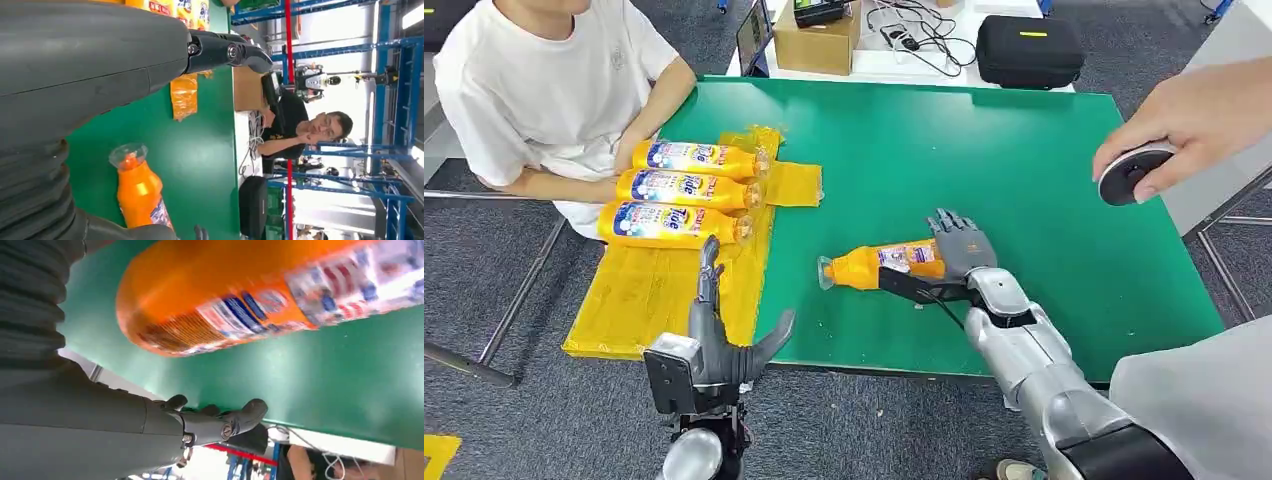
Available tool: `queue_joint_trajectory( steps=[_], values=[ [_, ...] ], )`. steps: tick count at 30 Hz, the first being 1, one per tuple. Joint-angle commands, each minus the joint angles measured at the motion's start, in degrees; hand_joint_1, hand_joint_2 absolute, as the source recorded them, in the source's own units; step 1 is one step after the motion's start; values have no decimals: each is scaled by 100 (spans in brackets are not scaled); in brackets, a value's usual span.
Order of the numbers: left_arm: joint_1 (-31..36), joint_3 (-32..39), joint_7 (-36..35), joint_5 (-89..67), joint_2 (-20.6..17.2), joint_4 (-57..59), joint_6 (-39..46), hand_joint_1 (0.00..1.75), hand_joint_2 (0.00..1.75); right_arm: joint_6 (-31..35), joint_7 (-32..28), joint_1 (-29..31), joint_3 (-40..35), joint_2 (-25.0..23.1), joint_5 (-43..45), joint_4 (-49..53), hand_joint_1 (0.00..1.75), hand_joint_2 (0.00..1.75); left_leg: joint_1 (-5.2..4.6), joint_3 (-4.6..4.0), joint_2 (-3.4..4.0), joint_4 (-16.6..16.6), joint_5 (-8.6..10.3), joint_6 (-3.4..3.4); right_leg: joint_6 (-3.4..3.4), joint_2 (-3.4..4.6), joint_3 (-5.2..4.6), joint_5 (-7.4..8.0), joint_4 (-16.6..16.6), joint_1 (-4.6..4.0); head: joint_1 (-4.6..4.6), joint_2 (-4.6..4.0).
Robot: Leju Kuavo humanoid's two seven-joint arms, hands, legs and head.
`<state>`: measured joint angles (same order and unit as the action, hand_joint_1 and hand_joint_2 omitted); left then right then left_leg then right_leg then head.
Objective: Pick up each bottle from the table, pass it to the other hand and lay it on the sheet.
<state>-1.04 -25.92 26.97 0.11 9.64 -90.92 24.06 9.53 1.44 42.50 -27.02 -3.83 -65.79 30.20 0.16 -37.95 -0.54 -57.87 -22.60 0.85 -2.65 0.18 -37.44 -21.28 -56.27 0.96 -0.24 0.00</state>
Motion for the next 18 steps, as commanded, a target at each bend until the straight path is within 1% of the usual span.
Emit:
queue_joint_trajectory(
  steps=[1, 2, 3, 8, 9, 12, 13, 14, 16, 17, 18],
  values=[
    [528, -329, -145, 103, -120, 709, -90, 0, 175, -544, -308, 338, -182, -297, 428, -1040, 0, 175, 2, 65, -1, 5, -24, -6, 13, -7, 65, -27, 1, -4, 2, 0],
    [530, -331, -145, 103, -118, 711, -90, 0, 175, -549, -314, 314, -192, -293, 423, -1051, 0, 175, 0, 46, -6, 8, -13, -5, 10, -11, 47, -18, 4, -3, 0, 0],
    [561, -352, -145, 117, -120, 745, -90, 0, 175, -763, -233, 345, -214, -301, 457, -1130, 0, 175, 1, 60, -2, 6, -22, -6, 13, -7, 58, -25, 1, -4, 0, 0],
    [566, -354, -145, 117, -117, 747, -90, 0, 175, -765, -242, 336, -218, -289, 454, -1134, 0, 175, 1, 70, -1, 5, -27, -7, 15, -7, 68, -30, 0, -5, 0, 0],
    [567, -353, -145, 117, -117, 750, -90, 0, 175, -769, -241, 352, -217, -283, 455, -1130, 0, 175, 1, 43, -8, 7, -13, -4, 9, -12, 43, -17, 5, -3, 0, 0],
    [566, -353, -145, 117, -120, 751, -90, 0, 175, -773, -237, 362, -215, -284, 457, -1127, 0, 175, 2, 41, -1, 7, -13, -3, 8, -6, 40, -15, 6, -4, 0, 0],
    [593, -365, -145, 120, -122, 775, -91, 0, 175, -1081, -14, 444, -413, -274, 300, -1232, 0, 175, 3, 86, -4, 1, -36, -7, 16, -11, 86, -40, -1, -6, 0, 0],
    [620, -373, -145, 125, -117, 813, -93, 0, 175, -1157, 43, 469, -497, -267, 229, -1241, 0, 175, 0, 36, -4, 6, -10, -3, 8, -8, 35, -14, 3, -1, 2, 0],
    [674, -395, -146, 128, -104, 866, -93, 0, 175, -1430, 284, 554, -558, -270, 199, -1336, 2, 175, 1, 60, -2, 4, -22, -6, 13, -8, 59, -25, 2, -4, 0, 0],
    [708, -428, -148, 121, -117, 892, -124, 0, 175, -1524, 329, 599, -618, -255, 155, -1365, 12, 175, 1, 38, -6, 5, -12, -4, 9, -10, 38, -15, 4, -2, 2, 0],
    [742, -445, -157, 127, -122, 915, -150, 0, 175, -1593, 382, 633, -591, -231, 185, -1383, 84, 175, 1, 38, -6, 6, -11, -4, 8, -10, 38, -14, 5, -3, 0, 0]
  ],
)
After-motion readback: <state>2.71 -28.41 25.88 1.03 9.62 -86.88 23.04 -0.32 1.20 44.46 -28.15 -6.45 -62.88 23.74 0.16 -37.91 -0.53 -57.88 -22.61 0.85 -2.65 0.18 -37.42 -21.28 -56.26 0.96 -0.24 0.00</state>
